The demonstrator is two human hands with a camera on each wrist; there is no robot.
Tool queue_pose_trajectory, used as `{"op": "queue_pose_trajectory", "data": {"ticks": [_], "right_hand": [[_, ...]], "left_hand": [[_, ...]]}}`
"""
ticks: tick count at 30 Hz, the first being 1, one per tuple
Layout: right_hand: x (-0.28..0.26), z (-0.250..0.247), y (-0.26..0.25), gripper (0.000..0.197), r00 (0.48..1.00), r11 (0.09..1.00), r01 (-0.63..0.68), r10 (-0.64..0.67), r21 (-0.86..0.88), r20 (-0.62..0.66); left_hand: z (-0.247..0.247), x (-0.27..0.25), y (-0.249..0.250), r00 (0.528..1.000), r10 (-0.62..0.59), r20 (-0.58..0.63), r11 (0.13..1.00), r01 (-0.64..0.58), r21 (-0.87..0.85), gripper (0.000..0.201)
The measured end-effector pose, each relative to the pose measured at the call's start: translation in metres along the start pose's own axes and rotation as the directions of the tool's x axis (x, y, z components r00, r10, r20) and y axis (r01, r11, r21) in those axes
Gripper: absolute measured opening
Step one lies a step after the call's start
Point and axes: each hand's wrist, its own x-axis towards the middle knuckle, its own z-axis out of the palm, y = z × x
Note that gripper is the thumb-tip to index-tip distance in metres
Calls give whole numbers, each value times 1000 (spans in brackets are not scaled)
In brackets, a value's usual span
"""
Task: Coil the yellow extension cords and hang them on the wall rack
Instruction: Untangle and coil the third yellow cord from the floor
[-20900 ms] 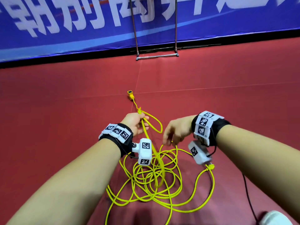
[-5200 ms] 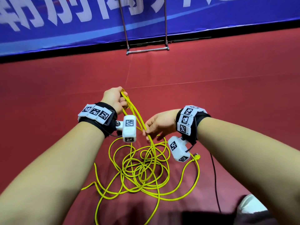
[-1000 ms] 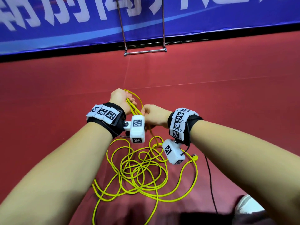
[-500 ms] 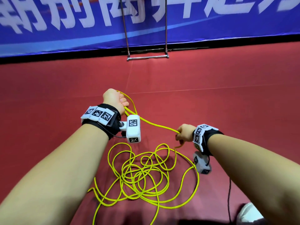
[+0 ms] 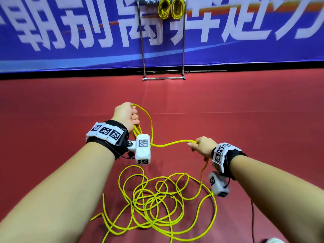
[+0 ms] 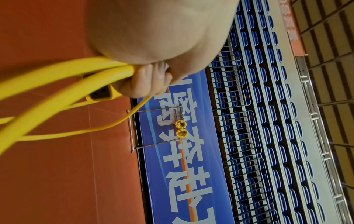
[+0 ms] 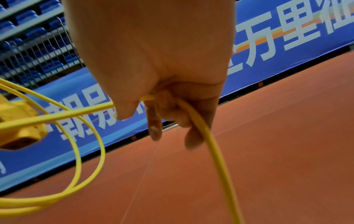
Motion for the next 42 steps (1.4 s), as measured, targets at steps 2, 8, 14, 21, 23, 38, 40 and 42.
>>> {"op": "queue_pose_trajectory", "data": {"ticks": [2,8,14,21,23,38,40,42], "right_hand": [[-6,-10,-17,44,999,1000,-7,7,3,-46],[-17,-36,-74,10,997,829,43,-2,558,-74],[-29,-47,-127,27,989,437,40,-148,898,28],[-30,-44,-142,10,934,499,57,-332,865,130],[-30,-40,-140,26,925,542,105,-362,834,119],[-5,3,-28,33,957,820,-44,-129,570,259],[-7,-4,-34,31,985,769,-29,-88,638,151],[-6,-11,-38,27,999,717,9,-37,697,25]], "left_hand": [[-2,-5,1,999,28,23,996,-30,87,29],[1,-15,-14,993,69,96,928,-99,359,23],[13,-20,-33,982,-45,184,913,-35,407,32],[16,-8,-41,995,38,90,928,-68,365,22],[19,-7,-41,996,57,65,949,-74,306,17],[6,11,-26,994,110,-27,992,-108,68,23],[-2,16,-26,996,83,-36,994,-80,78,22],[-11,23,-28,998,51,-34,994,-48,96,28]]}}
